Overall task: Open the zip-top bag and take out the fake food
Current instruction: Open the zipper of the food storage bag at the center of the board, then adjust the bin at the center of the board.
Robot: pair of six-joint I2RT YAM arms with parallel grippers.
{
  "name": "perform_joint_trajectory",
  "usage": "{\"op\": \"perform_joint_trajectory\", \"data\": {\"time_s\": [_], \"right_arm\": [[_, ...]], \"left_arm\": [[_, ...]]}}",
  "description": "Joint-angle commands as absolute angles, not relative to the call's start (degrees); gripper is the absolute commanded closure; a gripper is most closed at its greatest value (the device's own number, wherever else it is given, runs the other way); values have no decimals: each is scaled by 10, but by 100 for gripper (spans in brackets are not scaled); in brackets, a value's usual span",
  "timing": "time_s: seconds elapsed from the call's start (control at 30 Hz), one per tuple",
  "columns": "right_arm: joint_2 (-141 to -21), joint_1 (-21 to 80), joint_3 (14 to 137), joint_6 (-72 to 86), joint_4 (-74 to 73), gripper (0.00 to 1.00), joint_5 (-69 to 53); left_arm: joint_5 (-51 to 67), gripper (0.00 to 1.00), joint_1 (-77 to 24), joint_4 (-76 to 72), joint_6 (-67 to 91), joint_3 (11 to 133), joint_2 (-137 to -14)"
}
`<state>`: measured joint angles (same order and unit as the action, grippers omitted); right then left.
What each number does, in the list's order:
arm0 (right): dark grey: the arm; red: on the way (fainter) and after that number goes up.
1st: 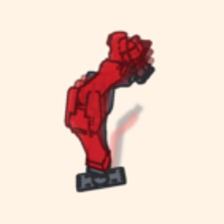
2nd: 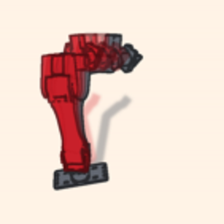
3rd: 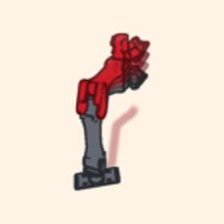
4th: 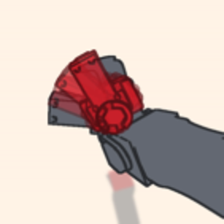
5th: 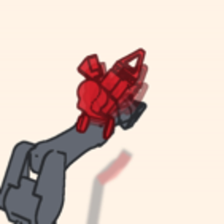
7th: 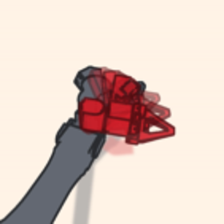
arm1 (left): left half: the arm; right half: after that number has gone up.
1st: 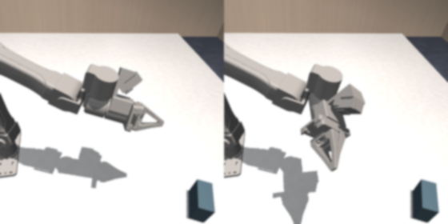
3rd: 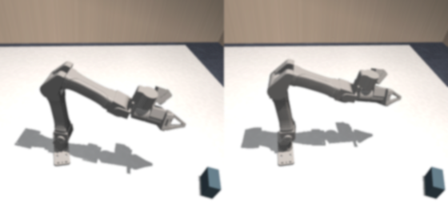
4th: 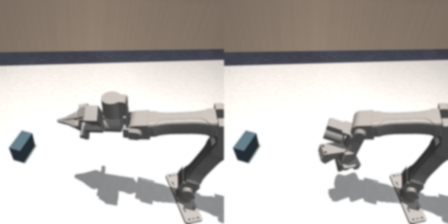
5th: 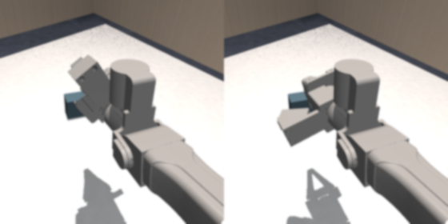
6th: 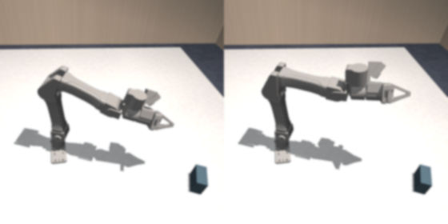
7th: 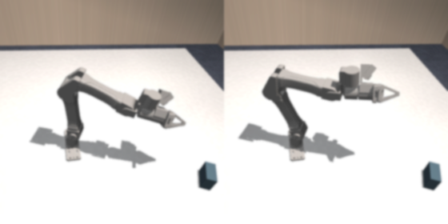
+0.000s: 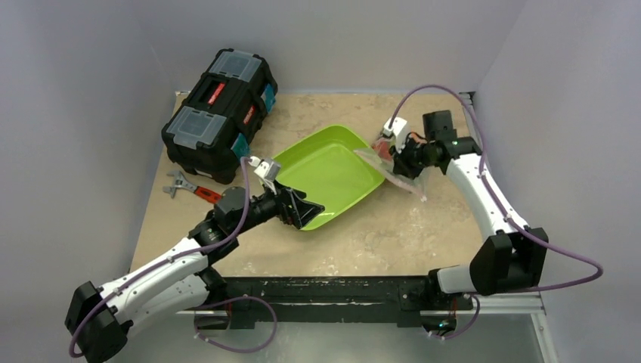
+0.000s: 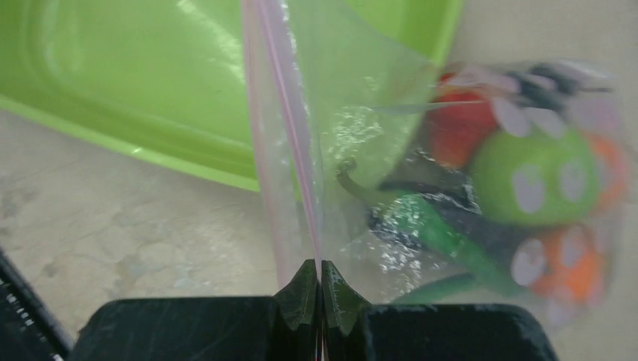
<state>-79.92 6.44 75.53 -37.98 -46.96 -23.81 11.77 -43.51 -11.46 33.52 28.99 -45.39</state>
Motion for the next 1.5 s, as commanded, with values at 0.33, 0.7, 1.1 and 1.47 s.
{"op": "perform_joint_trajectory", "data": {"time_s": [0.33,0.7,1.1,1.47], "right_arm": [[-717,96,668,-278,-320,100,-333],[-625,27,613,-296,-348,100,-296],[-590,6,596,-301,-381,100,-285],[-594,2,584,-270,-352,100,-306]], "left_arm": [[133,4,-464,-351,556,309,-657],[55,6,-504,-221,467,366,-719],[73,7,-515,-5,68,432,-662],[31,7,-541,143,13,607,-848]]}}
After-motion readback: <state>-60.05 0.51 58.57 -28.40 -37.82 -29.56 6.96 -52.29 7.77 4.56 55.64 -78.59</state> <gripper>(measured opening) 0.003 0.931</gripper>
